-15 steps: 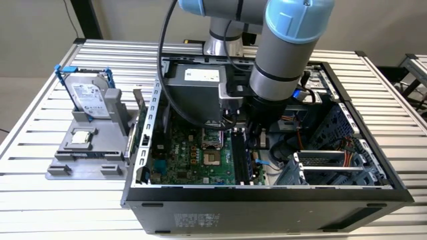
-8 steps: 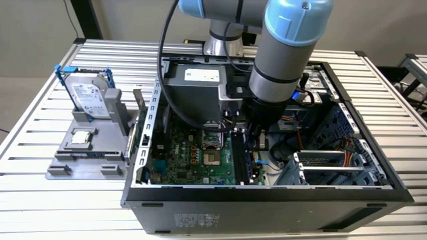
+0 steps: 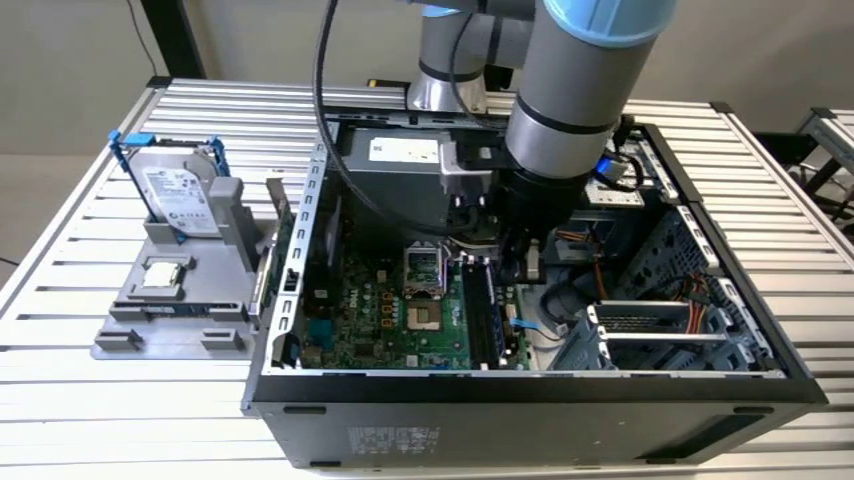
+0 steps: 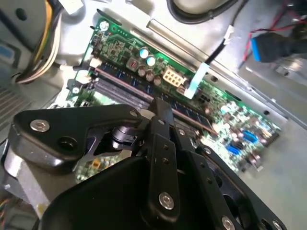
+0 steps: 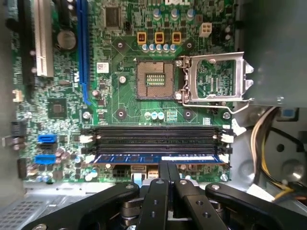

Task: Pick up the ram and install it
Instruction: 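Press down the ram until it locks into place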

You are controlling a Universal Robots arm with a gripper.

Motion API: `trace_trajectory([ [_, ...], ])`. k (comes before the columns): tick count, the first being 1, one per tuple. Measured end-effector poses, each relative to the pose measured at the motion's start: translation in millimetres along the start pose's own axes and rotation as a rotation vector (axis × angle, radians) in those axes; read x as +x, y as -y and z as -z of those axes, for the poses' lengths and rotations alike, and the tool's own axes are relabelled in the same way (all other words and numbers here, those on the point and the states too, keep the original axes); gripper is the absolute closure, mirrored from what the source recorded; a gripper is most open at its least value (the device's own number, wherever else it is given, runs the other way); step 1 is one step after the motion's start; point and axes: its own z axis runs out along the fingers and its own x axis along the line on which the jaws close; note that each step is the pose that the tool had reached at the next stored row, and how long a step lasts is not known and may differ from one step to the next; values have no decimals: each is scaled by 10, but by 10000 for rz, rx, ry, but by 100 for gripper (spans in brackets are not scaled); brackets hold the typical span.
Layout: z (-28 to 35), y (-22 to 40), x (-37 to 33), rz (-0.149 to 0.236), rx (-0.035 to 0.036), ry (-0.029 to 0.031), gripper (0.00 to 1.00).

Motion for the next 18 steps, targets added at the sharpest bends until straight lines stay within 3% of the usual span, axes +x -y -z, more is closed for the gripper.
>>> trace_trajectory([
  [9,397,0,0,1,0,0,100],
  [18,436,0,0,1,1,2,100],
])
